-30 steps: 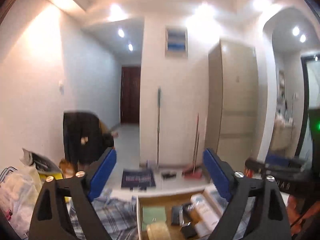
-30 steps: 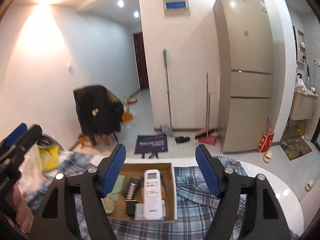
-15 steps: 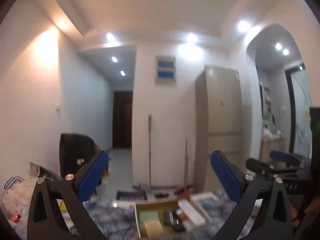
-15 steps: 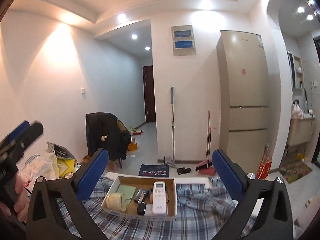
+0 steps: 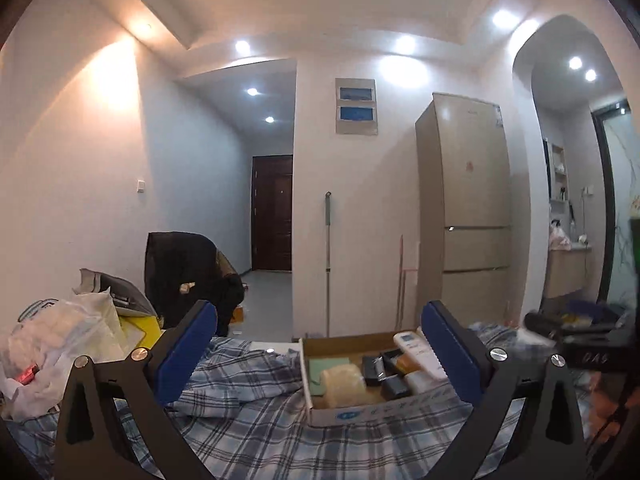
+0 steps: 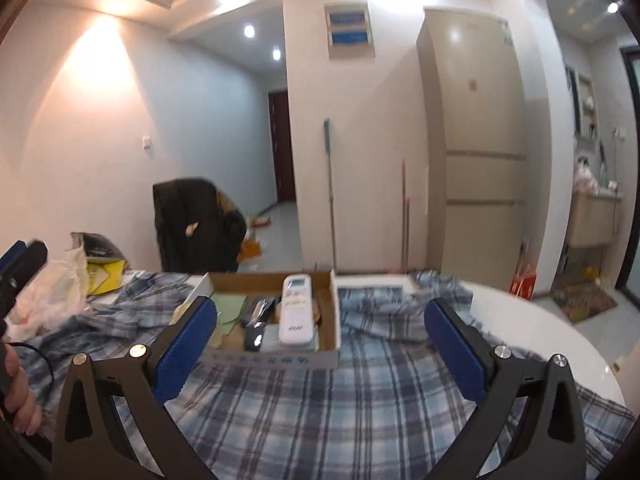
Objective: Organize rigid objects
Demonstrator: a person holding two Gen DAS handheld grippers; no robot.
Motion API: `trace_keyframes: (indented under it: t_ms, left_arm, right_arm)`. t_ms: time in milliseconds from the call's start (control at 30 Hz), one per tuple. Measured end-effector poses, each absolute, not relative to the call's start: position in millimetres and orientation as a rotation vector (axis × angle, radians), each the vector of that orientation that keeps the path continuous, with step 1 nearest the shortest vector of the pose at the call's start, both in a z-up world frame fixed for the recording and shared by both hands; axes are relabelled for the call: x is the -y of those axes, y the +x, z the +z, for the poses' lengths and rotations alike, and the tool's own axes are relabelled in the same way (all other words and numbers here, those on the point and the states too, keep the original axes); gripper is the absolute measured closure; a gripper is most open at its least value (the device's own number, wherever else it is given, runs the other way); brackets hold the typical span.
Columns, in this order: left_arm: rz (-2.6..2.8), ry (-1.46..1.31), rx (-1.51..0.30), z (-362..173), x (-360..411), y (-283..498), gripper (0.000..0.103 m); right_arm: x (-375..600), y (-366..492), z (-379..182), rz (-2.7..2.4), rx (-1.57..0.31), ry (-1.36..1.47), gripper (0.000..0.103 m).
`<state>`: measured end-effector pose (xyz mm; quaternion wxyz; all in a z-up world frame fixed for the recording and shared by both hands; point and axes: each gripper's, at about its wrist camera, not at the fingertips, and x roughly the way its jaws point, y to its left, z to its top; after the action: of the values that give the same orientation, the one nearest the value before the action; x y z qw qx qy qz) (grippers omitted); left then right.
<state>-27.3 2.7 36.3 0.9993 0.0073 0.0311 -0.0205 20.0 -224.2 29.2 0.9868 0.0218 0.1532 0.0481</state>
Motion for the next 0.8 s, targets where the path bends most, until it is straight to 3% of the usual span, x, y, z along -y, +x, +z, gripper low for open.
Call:
trace_keyframes:
  t_ms: [200, 800]
  left_arm:
    - [-0.027, 0.082, -0.069, 0, 8, -25, 0.0]
    - [-0.02, 0.089, -0.034, 1, 9, -32, 0.0]
  right_arm:
    - [233, 7, 12, 0.081, -0.215, 0.076, 0.0]
    - [212, -6, 12, 0.085, -0.159, -0.037, 0.0]
